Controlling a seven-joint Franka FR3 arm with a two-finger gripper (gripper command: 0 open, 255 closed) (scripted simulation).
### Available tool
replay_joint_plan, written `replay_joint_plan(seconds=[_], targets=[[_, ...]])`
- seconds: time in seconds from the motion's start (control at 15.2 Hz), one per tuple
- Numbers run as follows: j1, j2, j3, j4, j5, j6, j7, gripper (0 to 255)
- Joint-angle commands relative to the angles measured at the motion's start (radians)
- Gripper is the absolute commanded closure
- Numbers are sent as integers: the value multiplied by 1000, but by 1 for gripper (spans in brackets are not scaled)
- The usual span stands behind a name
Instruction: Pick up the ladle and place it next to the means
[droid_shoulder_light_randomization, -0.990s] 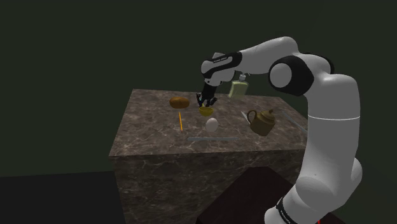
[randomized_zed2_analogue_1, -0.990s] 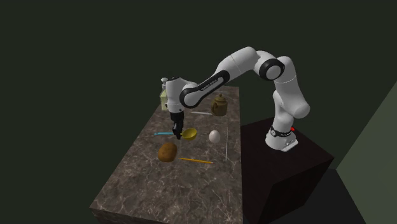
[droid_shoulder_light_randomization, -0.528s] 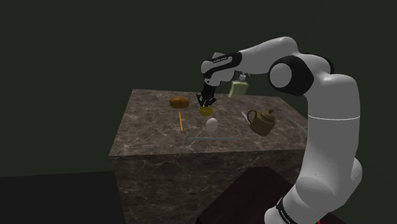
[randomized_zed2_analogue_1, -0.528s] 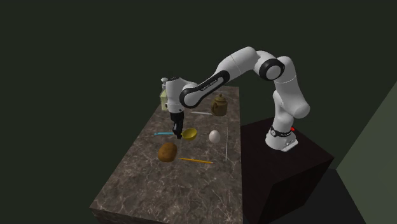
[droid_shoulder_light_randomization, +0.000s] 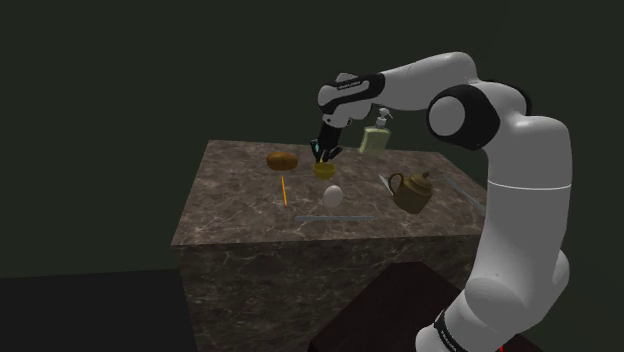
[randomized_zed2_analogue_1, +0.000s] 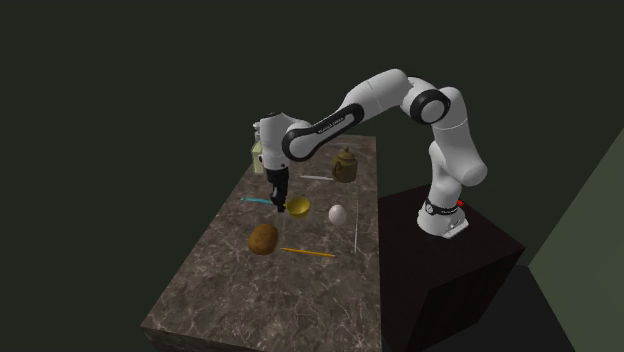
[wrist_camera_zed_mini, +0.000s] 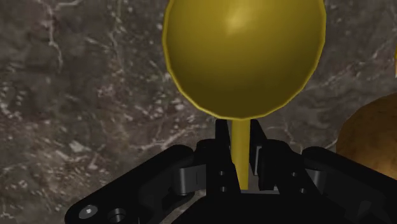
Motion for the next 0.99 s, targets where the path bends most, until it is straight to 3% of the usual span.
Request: replay_joint_plan(seconds=[0.0,0.92], targets=[[0,-9,-1,13,-3,-22,4,255],[-3,-55,-7,133,-20,-185,37,255]])
